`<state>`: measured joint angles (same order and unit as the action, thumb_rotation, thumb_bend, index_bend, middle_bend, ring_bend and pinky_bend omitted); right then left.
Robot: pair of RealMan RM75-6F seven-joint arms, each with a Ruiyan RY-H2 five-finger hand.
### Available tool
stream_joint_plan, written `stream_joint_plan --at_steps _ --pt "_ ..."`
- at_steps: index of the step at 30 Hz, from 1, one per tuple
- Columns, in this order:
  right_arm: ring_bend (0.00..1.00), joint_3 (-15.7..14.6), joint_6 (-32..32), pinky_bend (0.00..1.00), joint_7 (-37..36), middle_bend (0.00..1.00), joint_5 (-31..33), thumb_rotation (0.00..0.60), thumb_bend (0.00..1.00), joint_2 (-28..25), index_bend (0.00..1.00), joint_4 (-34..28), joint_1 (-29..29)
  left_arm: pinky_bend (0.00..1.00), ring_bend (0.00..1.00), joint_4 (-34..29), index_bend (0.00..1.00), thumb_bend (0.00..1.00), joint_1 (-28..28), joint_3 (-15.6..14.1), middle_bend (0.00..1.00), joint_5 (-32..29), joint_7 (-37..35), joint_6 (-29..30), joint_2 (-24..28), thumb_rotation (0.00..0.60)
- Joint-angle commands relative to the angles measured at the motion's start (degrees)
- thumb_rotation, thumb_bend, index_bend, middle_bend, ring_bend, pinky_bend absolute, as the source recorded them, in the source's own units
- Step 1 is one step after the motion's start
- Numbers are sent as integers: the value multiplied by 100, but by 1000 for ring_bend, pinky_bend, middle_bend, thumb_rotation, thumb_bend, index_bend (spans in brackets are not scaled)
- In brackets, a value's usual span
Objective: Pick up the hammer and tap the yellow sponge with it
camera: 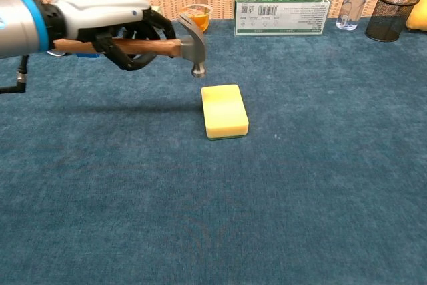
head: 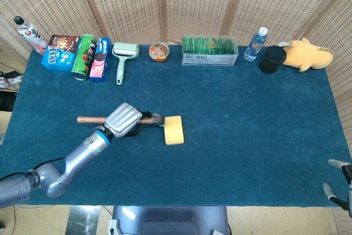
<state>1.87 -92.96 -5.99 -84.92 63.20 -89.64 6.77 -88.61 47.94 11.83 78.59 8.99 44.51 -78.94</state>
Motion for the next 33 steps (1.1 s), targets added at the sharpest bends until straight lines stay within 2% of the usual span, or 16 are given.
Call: stream_joint_plan --at_steps 1,9,12,25,33 --pt "345 10 -8 392 -38 324 30 600 330 18 275 27 21 792 698 181 693 747 189 31 727 -86 158 -119 -164 600" --pt "348 41 56 392 -114 325 119 600 331 45 275 111 35 792 698 481 694 743 360 82 727 -148 216 117 -600 600" --pt "347 51 68 392 -144 325 150 600 331 50 275 142 49 791 698 558 694 731 367 84 728 -198 7 210 -806 600" --pt "347 75 110 392 -109 326 149 600 330 45 275 138 45 792 698 451 694 717 238 163 728 -683 -709 298 -868 600" --pt "347 91 105 392 -61 326 170 600 330 47 275 108 57 791 698 308 694 716 218 174 727 -1118 -1038 15 -810 600"
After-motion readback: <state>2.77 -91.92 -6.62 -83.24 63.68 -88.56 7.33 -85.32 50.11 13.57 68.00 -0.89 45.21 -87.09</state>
